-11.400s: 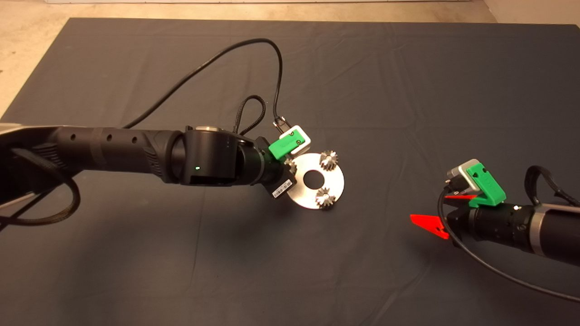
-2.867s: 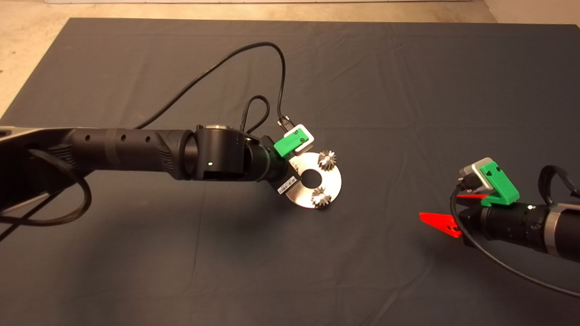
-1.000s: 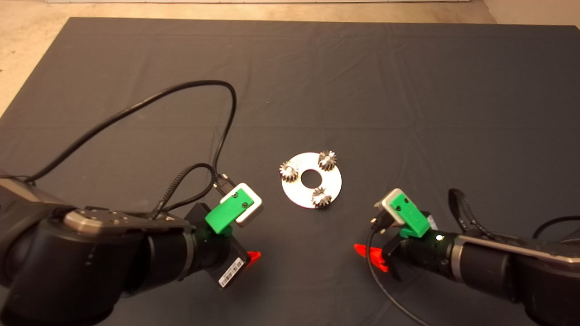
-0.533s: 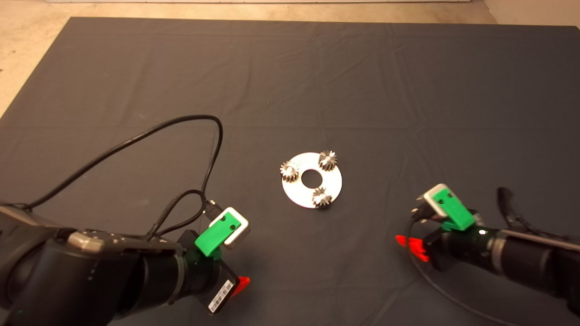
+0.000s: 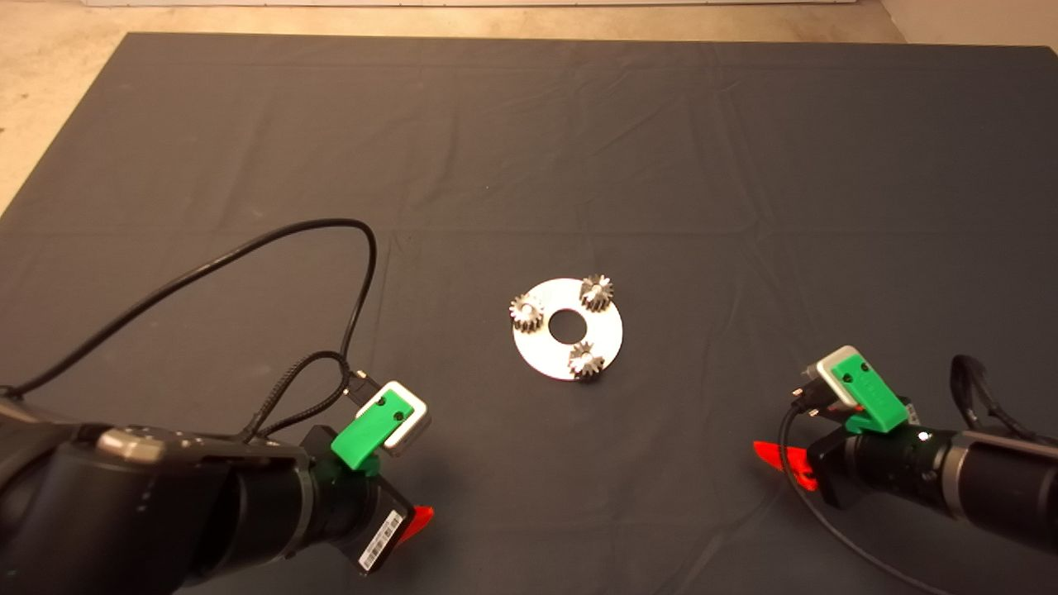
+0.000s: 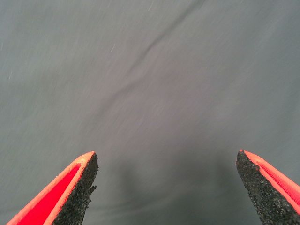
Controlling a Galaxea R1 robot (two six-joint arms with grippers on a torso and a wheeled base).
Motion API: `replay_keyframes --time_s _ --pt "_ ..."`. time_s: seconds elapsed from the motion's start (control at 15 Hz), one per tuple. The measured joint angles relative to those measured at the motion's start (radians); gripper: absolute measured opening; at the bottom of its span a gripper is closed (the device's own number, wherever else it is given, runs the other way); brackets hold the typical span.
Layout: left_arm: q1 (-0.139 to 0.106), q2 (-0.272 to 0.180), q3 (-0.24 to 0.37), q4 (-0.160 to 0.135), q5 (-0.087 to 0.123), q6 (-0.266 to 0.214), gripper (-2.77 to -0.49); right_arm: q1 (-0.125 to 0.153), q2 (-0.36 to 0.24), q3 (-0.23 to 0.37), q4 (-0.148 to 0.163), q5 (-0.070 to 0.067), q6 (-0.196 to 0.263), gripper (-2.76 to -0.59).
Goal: Install three planetary gears onto the carrier pins
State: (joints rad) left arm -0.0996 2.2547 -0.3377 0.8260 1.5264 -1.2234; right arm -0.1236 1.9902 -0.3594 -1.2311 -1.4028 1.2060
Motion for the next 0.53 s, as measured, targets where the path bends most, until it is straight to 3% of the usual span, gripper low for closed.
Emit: replay_keyframes --time_s 0.2,0.33,0.53 --pt "0.0 -0.003 0.0 0.0 0.0 0.0 -1.35 -0.027 -0.001 0.0 0.0 -0.005 0.015 -1.16" --pt "0.003 -0.005 0.0 0.0 0.0 -0.003 -1.35 -0.06 -0.001 0.0 0.0 -0.007 0.019 -1.16" --pt "0.034 -0.006 0.0 0.0 0.0 -0.003 -1.35 -0.07 -0.004 0.0 0.0 -0.009 0.022 -1.16"
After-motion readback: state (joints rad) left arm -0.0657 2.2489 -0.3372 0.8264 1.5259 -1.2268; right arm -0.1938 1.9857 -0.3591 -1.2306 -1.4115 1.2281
